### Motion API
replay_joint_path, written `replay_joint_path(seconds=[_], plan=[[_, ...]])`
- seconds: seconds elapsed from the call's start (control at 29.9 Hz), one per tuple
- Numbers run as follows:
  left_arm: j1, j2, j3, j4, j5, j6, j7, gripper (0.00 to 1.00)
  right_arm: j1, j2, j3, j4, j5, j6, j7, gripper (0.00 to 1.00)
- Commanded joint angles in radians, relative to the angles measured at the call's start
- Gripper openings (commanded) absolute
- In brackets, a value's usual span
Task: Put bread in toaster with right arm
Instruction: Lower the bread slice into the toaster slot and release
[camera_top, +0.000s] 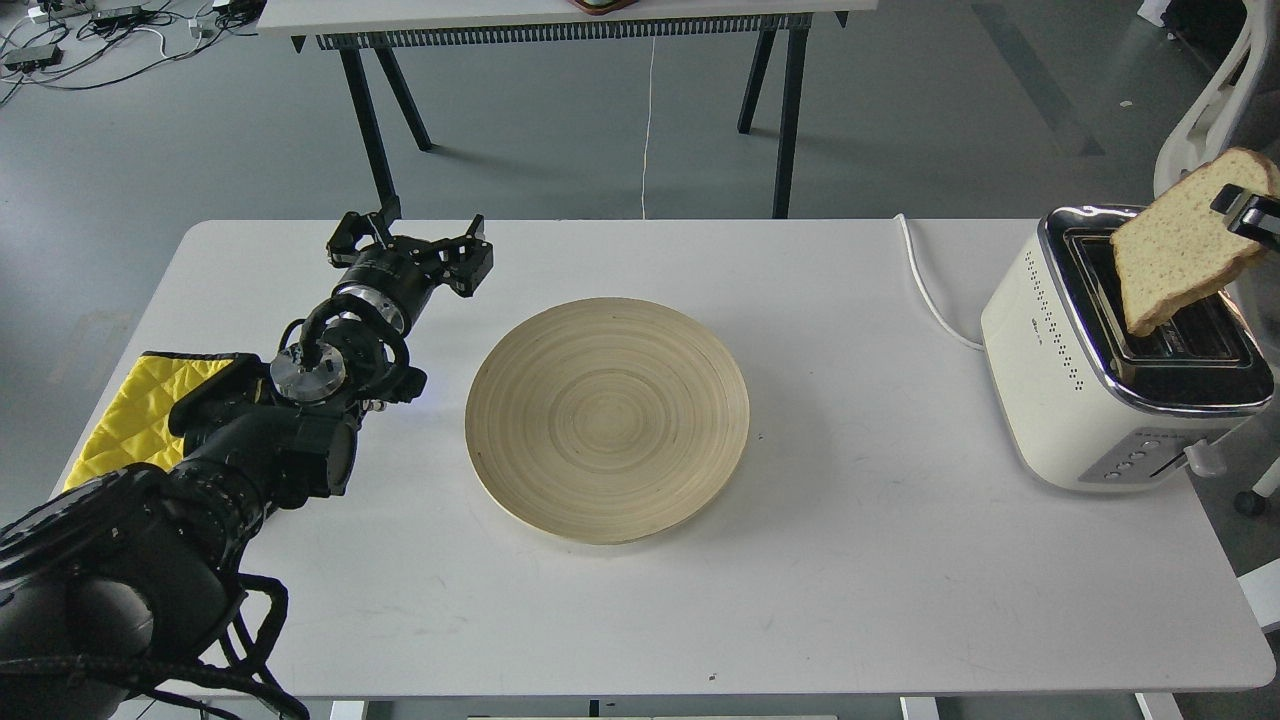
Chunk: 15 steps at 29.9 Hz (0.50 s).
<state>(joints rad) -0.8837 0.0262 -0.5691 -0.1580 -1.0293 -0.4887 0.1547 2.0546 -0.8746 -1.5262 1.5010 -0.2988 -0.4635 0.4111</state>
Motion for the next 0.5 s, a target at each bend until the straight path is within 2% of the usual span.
replay_joint_path(seconds=[0.0, 0.47], plan=[[0.000, 0.000, 0.000, 0.000, 0.000, 0.000, 0.000, 1.00, -0.005, 0.002, 0.000, 0.002, -0.006, 0.003, 0.000, 0.04], [0.000, 0.000, 0.000, 0.000, 0.000, 0.000, 0.000, 1.00, -0.017, 0.003, 0.012, 0.010, -0.023, 0.005, 0.005, 0.05]])
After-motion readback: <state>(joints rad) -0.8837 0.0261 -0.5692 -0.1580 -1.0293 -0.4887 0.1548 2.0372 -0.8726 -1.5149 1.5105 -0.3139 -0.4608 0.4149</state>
